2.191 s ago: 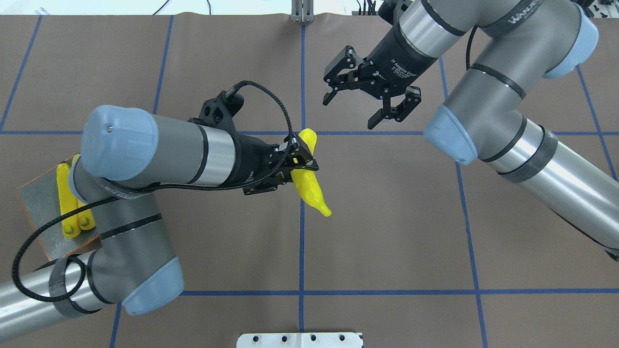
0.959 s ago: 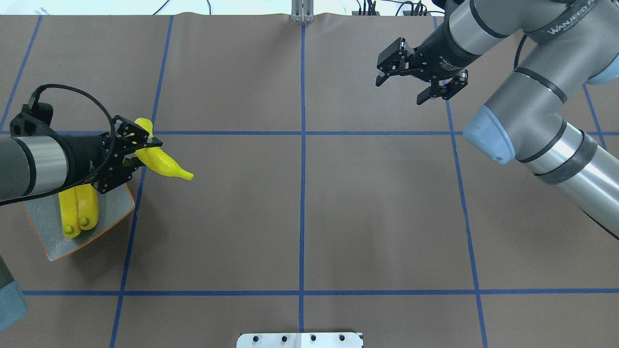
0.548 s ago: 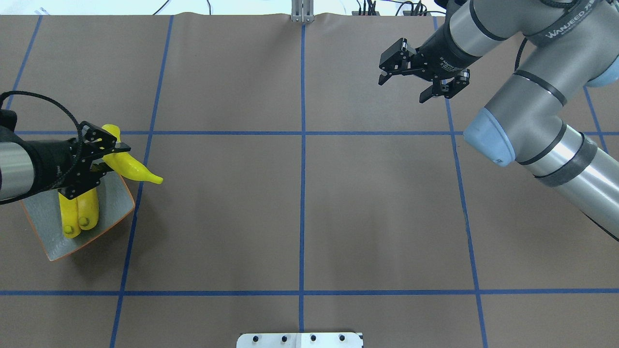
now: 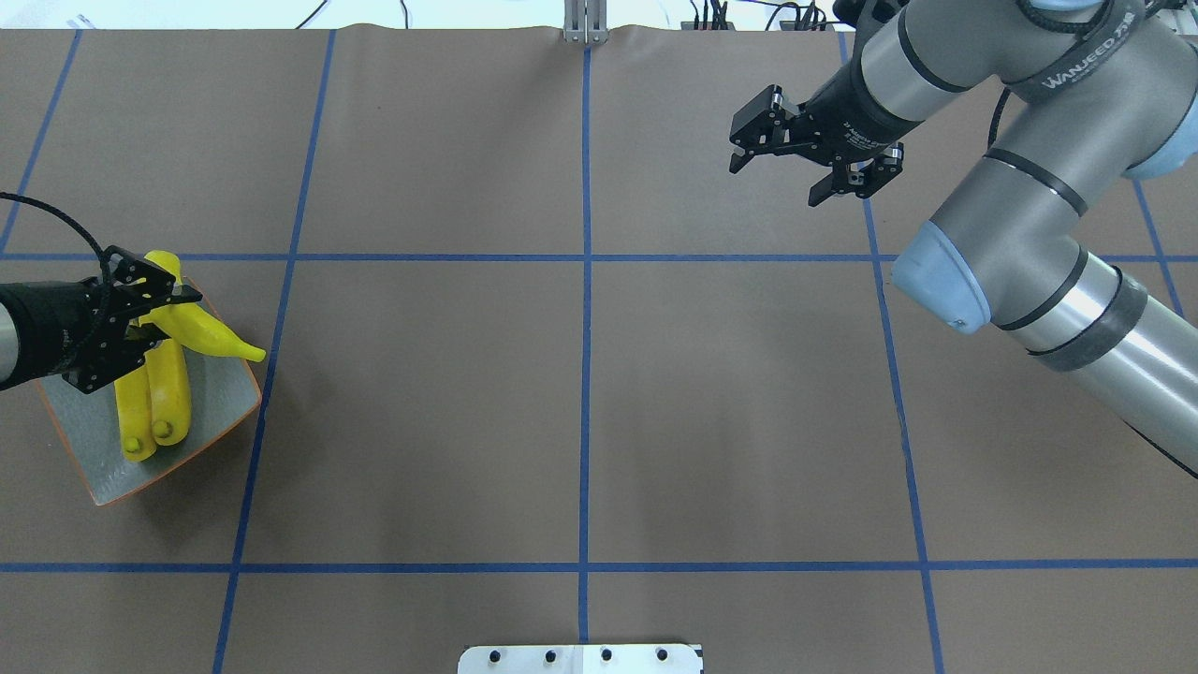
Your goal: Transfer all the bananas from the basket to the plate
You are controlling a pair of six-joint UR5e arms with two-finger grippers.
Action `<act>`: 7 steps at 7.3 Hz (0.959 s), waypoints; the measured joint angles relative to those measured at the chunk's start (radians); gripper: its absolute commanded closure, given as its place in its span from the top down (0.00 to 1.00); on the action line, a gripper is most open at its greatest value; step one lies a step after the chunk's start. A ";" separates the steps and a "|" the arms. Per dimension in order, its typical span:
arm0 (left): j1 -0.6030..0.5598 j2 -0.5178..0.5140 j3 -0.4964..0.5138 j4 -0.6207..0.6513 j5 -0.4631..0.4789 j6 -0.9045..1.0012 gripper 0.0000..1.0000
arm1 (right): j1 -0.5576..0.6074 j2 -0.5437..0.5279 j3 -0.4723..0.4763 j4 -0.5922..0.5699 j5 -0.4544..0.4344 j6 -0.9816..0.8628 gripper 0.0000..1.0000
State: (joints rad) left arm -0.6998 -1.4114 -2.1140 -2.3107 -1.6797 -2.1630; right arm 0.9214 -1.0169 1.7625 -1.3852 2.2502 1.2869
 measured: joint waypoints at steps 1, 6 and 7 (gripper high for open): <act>0.000 -0.003 0.050 -0.062 0.000 0.000 0.00 | 0.000 0.000 0.000 0.000 -0.001 0.000 1.00; -0.001 0.021 0.108 -0.151 -0.035 0.000 0.00 | -0.003 0.001 0.001 0.000 -0.003 0.000 1.00; -0.003 0.030 0.107 -0.151 -0.043 -0.003 0.00 | -0.004 0.001 0.000 0.000 -0.003 0.000 1.00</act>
State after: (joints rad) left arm -0.7031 -1.3813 -2.0072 -2.4619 -1.7226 -2.1660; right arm 0.9171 -1.0159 1.7627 -1.3852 2.2474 1.2874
